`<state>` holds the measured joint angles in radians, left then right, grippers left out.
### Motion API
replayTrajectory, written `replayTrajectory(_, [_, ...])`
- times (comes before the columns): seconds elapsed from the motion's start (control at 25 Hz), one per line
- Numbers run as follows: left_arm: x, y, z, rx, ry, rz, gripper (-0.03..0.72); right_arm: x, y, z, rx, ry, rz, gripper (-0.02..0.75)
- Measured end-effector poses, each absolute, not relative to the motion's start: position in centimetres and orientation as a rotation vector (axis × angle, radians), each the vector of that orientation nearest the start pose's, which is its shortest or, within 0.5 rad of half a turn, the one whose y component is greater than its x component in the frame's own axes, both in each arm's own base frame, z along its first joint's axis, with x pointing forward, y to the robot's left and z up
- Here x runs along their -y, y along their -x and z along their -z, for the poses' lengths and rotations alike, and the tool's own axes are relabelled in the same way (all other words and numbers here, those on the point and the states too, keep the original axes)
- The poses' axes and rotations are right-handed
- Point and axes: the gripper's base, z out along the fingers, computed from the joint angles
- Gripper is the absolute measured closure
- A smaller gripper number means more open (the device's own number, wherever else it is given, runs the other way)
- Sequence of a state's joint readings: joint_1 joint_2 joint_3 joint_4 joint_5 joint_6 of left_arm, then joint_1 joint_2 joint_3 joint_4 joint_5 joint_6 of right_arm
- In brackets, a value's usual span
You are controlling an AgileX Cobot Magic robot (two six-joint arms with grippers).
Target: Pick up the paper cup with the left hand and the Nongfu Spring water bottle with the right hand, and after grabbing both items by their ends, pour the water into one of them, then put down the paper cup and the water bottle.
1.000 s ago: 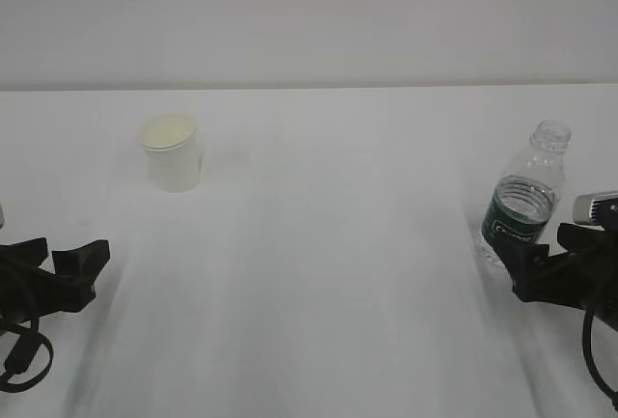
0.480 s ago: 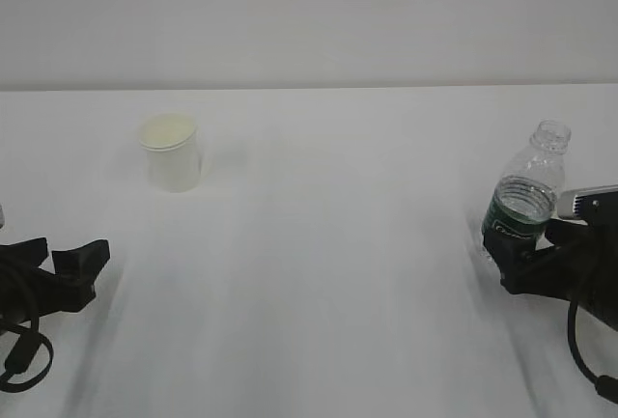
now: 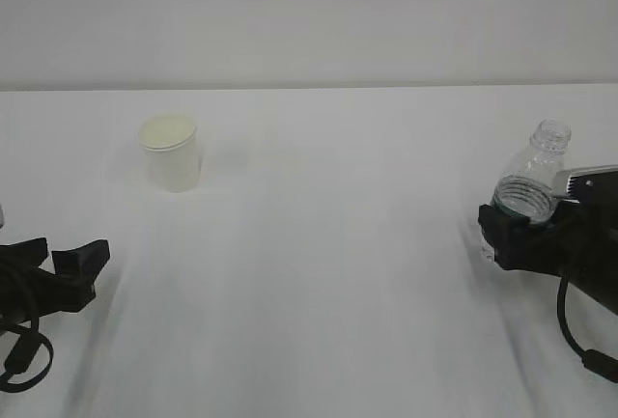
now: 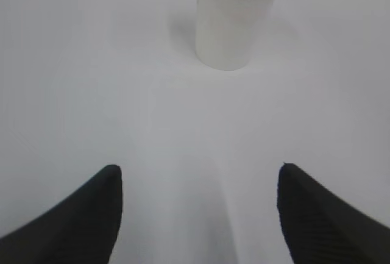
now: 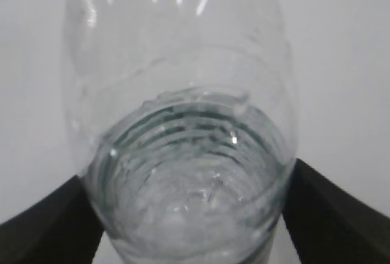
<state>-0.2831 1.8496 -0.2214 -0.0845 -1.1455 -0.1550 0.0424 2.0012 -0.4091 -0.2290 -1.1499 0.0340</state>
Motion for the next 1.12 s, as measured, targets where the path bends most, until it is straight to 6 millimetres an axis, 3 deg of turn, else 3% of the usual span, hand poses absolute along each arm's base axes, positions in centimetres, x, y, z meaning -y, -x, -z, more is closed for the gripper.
replayTrajectory(0.44, [5.7, -22.1, -9.9, -1.973, -0.041, 0.234, 0.120, -3.1, -28.5, -8.3, -1.927, 0.248, -0.179, 0.078])
replayTrajectory(0.76, [5.7, -22.1, -9.9, -1.973, -0.041, 0.234, 0.121, -3.1, -28.4, -6.7, -1.959, 0.244, -0.191, 0.081])
replayTrajectory(1.12, [5.7, -22.1, -9.9, -1.973, -0.041, 0.234, 0.123, -3.1, -29.4, -6.9, -1.930, 0.245, -0.188, 0.089])
